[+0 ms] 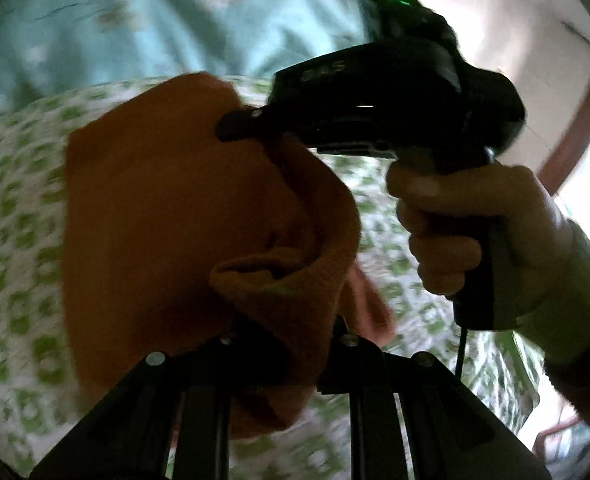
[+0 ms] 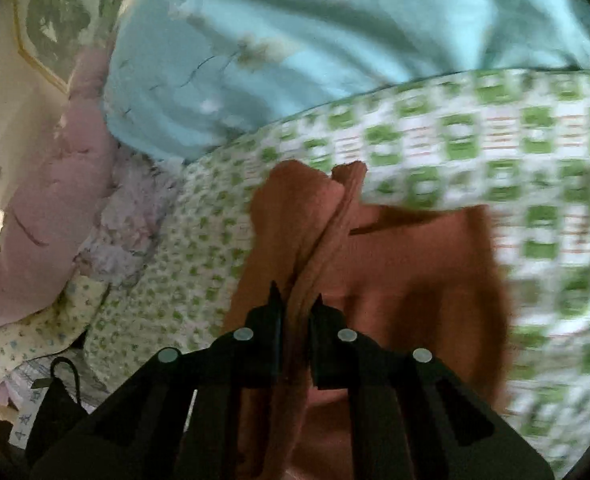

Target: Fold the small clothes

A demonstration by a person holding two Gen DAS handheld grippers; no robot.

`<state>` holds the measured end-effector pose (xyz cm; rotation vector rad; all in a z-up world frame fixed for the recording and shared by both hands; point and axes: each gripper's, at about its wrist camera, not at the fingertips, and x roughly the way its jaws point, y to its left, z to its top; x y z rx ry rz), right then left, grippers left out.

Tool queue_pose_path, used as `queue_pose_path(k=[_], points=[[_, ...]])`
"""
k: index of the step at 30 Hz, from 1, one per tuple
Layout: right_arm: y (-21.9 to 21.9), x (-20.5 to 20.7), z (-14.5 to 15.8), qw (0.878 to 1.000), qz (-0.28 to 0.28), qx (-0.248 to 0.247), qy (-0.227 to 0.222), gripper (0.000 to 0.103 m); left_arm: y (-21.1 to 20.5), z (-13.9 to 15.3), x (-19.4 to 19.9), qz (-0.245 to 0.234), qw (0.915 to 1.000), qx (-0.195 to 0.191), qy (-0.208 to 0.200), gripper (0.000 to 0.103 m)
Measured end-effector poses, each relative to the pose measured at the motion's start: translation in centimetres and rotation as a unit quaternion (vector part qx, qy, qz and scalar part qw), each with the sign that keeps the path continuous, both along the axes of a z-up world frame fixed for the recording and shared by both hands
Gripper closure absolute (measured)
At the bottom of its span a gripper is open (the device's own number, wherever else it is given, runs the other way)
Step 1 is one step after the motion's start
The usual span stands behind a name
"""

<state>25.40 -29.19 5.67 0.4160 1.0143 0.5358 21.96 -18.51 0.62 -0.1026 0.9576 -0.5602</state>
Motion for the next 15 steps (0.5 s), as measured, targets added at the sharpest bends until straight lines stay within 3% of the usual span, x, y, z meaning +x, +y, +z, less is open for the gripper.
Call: queue_pose_path(k=[6,15], points=[[-4.4,-0.2,-3.9,0.998,-0.036,-0.039,0.038,0.091,-3.7,-3.6,1.7,-0.031,0.9986,0.005,0.044,0.088],[-6.1,-0.6,-5.5,0.997,-0.055,-0.032,0.036,0.092,-4.5,-4.0,1.6,-0.043,0.9972,-0.01,0.06,0.084]])
